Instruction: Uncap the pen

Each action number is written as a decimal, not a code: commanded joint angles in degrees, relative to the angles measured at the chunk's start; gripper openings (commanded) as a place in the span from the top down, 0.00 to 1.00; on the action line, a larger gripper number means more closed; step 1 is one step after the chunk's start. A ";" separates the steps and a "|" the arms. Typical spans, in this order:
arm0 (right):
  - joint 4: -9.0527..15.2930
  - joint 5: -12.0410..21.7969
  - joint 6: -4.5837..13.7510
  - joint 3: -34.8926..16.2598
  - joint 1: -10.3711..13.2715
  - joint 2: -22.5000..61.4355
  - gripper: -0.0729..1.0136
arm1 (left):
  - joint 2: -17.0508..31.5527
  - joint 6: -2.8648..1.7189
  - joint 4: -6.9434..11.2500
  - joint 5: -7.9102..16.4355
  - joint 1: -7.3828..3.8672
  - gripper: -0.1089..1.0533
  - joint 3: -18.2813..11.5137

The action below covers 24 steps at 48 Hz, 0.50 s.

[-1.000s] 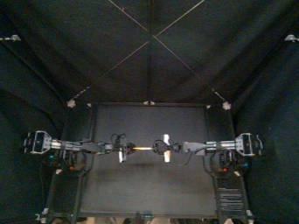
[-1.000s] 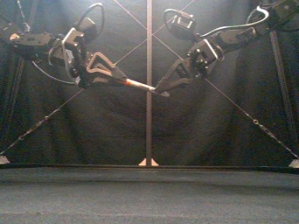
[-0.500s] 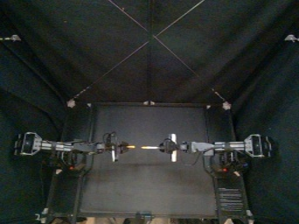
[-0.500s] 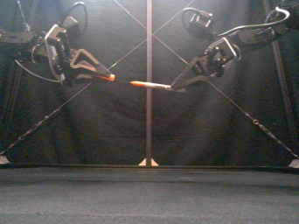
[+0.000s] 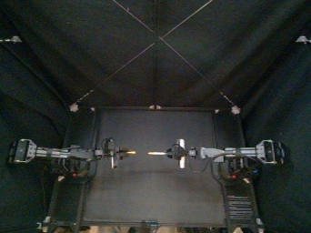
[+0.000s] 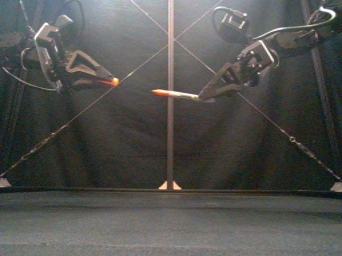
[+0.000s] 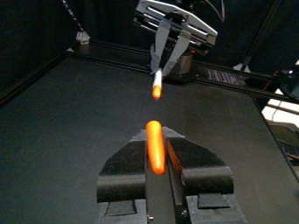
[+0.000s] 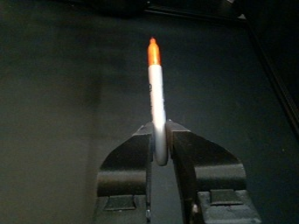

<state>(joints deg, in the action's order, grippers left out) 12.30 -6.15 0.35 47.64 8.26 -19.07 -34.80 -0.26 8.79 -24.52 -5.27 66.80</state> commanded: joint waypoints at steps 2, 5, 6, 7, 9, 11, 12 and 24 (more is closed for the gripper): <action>-0.09 -0.79 0.09 -0.70 0.18 -1.58 0.47 | -0.09 0.00 0.09 -0.18 0.09 0.58 -0.53; -0.09 -0.97 0.09 -0.70 0.26 -1.58 0.47 | -0.09 0.00 0.09 -0.18 0.09 0.58 -0.53; 0.00 -0.97 0.00 -0.70 0.26 -1.58 0.47 | -0.18 0.00 0.09 -0.09 0.09 0.58 -0.53; 0.00 -1.05 0.09 -0.79 0.26 -1.67 0.47 | -0.09 0.00 0.09 -0.09 0.09 0.58 -0.53; 0.00 -1.05 0.09 -0.79 0.26 -1.58 0.47 | -0.09 0.00 0.09 -0.18 0.09 0.58 -0.53; 0.00 -1.05 0.00 -0.79 0.26 -1.58 0.47 | -0.18 0.00 0.09 -0.18 0.09 0.58 -0.53; 0.00 -1.05 0.09 -0.79 0.18 -1.67 0.47 | -0.18 0.09 0.09 -0.09 0.09 0.58 -0.53; 0.18 -1.05 0.00 -0.88 0.26 -2.11 0.47 | -0.18 0.09 0.09 0.00 0.09 0.58 -0.53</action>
<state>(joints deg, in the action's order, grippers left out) 12.39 -6.59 0.35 47.64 8.35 -19.25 -34.89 -0.26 8.79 -24.35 -5.27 67.06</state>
